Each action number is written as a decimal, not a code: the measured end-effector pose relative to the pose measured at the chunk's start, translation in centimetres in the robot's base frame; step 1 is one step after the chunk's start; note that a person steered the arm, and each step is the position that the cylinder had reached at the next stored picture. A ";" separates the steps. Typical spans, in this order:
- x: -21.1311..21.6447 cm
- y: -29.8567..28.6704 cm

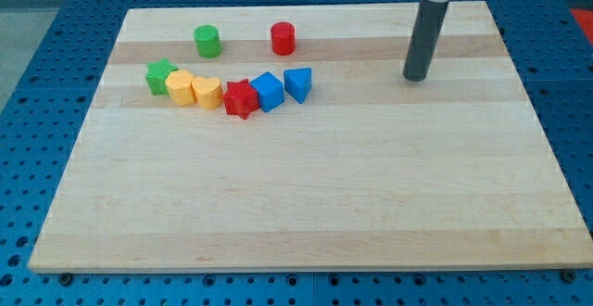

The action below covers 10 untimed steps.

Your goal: Move the green star to the center left

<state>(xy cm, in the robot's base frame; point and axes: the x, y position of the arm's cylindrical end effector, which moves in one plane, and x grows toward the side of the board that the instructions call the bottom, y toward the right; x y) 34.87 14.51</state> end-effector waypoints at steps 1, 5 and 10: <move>-2.5 -1.6; -2.7 -18.7; -0.8 -36.5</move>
<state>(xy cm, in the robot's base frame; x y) 34.06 -21.96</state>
